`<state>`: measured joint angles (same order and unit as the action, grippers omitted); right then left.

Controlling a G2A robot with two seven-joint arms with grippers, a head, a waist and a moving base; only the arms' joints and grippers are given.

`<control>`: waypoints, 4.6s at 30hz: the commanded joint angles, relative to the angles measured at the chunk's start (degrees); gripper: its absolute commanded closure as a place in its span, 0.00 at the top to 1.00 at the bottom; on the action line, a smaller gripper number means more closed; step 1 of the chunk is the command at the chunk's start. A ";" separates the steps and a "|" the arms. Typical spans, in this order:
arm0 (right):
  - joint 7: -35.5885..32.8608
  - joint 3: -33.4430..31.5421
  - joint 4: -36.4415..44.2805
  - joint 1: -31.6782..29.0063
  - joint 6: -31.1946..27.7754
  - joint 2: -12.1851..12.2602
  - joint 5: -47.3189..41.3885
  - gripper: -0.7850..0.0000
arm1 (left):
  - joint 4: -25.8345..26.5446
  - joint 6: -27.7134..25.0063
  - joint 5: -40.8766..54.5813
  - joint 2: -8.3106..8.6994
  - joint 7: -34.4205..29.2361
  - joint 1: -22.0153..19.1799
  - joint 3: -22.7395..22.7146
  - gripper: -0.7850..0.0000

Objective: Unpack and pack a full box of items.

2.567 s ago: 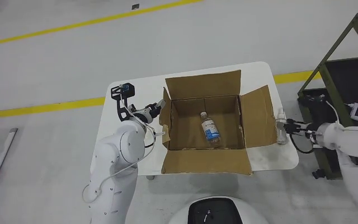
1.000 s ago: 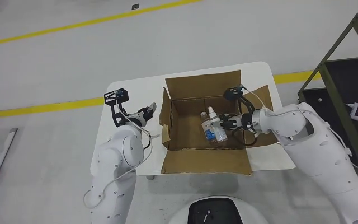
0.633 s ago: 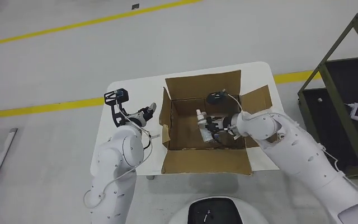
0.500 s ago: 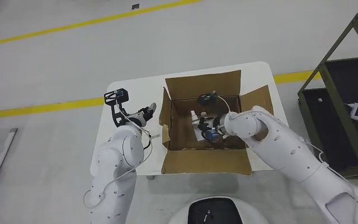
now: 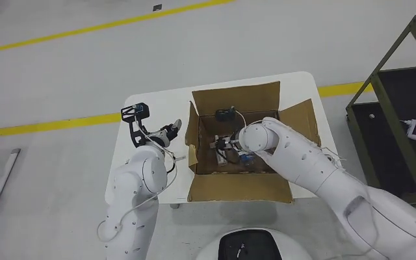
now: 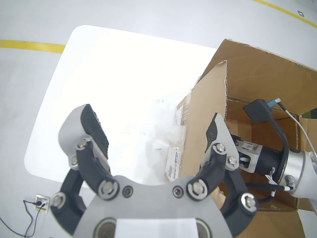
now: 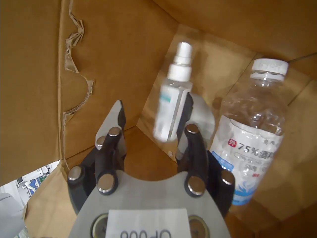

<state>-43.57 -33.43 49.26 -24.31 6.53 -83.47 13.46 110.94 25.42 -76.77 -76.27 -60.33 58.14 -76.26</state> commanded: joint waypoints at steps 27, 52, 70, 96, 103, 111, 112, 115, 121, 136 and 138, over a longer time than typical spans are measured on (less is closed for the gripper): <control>-7.99 -16.82 21.91 -14.55 5.84 10.35 22.15 0.00 | 0.00 0.00 0.00 0.00 0.00 0.00 0.00 1.00; -6.13 -18.40 20.13 -12.58 -5.24 8.30 13.47 0.00 | 0.00 0.00 0.00 0.00 0.00 0.00 0.00 1.00; -17.04 -64.47 69.95 -46.10 4.17 17.91 31.59 0.00 | 0.00 0.00 0.00 0.00 0.00 0.00 0.00 1.00; -34.17 -58.45 55.53 -49.41 7.76 19.27 51.35 0.00 | 0.00 0.00 0.00 0.00 0.00 0.00 0.00 1.00; -31.49 -57.49 54.83 -49.95 6.81 19.17 51.29 0.00 | 0.00 0.00 0.00 0.00 0.00 0.00 0.00 1.00; -32.34 -54.63 50.14 -44.53 4.23 19.12 51.72 0.42 | 0.00 0.00 0.00 0.00 0.00 0.00 0.00 1.00; -32.64 -54.06 49.33 -43.75 3.83 19.11 52.01 0.44 | 0.00 0.00 0.00 0.00 0.00 0.00 0.00 1.00; -33.93 -52.17 46.77 -41.31 2.39 19.10 53.65 0.49 | 0.00 0.00 0.00 0.00 0.00 0.00 0.00 1.00; -33.79 -49.32 42.01 -38.10 2.03 18.88 56.22 0.49 | 0.00 0.00 0.00 0.00 0.00 0.00 0.00 1.00; -32.40 -45.28 33.29 -34.16 2.19 18.10 56.29 0.49 | 0.00 0.00 0.00 0.00 0.00 0.00 0.00 1.00; -32.26 -45.05 32.85 -34.01 2.25 18.03 56.20 0.48 | 0.00 0.00 0.00 0.00 0.00 0.00 0.00 1.00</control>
<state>-75.87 -78.56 82.26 -58.36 8.77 -65.41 69.74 110.94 25.42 -76.77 -76.27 -60.33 58.14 -76.26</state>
